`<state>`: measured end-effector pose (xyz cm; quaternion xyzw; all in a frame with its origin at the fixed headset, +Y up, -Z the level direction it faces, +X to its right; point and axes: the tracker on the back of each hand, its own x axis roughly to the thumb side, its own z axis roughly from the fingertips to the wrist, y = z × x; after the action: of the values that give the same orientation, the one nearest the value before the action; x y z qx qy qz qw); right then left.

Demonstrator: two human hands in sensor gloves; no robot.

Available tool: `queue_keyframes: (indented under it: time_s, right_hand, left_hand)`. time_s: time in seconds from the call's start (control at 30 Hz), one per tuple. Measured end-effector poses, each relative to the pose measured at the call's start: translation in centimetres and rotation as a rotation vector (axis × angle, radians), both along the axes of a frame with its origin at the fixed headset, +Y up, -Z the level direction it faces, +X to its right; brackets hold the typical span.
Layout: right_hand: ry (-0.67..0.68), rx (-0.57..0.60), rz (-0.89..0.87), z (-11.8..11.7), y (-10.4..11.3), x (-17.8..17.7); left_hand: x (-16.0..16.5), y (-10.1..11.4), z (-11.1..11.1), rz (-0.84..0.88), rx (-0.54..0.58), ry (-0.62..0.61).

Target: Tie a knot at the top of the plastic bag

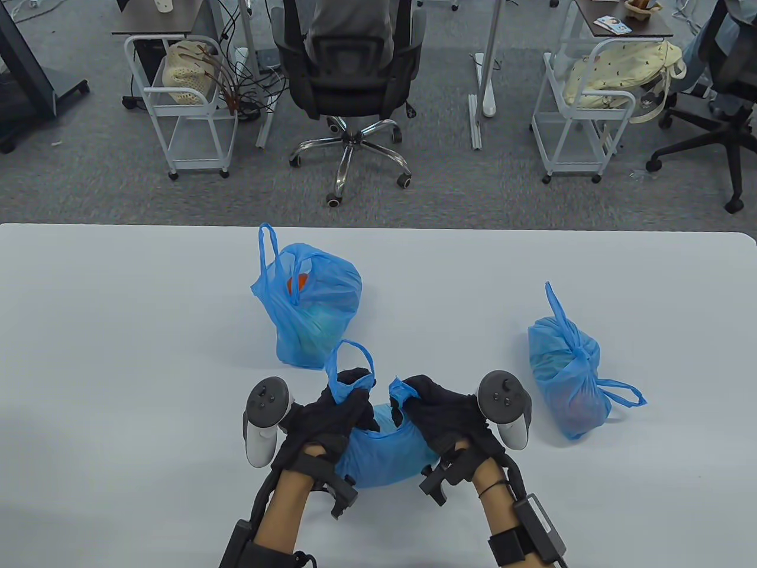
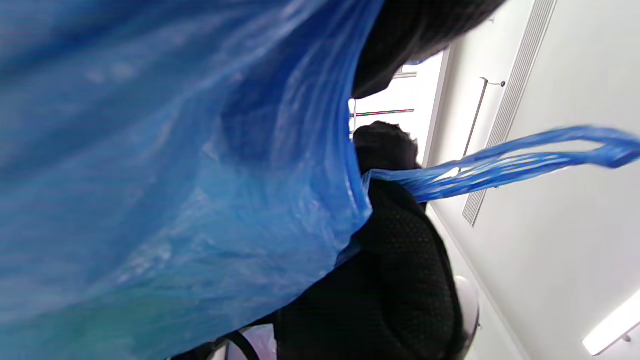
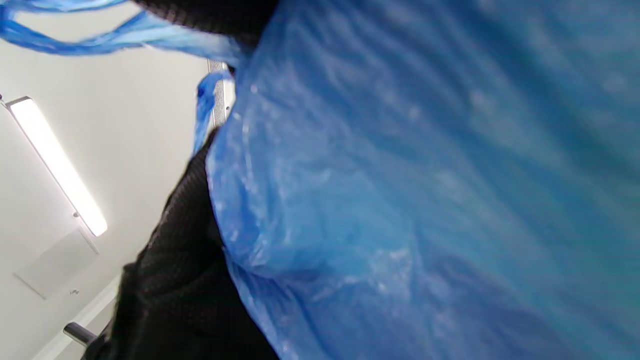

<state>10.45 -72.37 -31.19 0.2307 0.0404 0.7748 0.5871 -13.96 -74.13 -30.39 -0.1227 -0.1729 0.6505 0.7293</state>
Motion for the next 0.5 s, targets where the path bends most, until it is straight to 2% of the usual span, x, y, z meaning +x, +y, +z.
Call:
queue_keyframes:
  time_s: [0.27, 0.5]
  right_hand:
    - [-0.027, 0.086, 0.099, 0.4, 0.3, -0.7]
    - [-0.111, 0.216, 0.188, 0.9, 1.0, -1.0]
  left_hand:
    - [0.9, 0.6, 0.2, -0.168, 0.096, -0.072]
    - [1.3, 0.9, 0.5, -0.277, 0.142, -0.062]
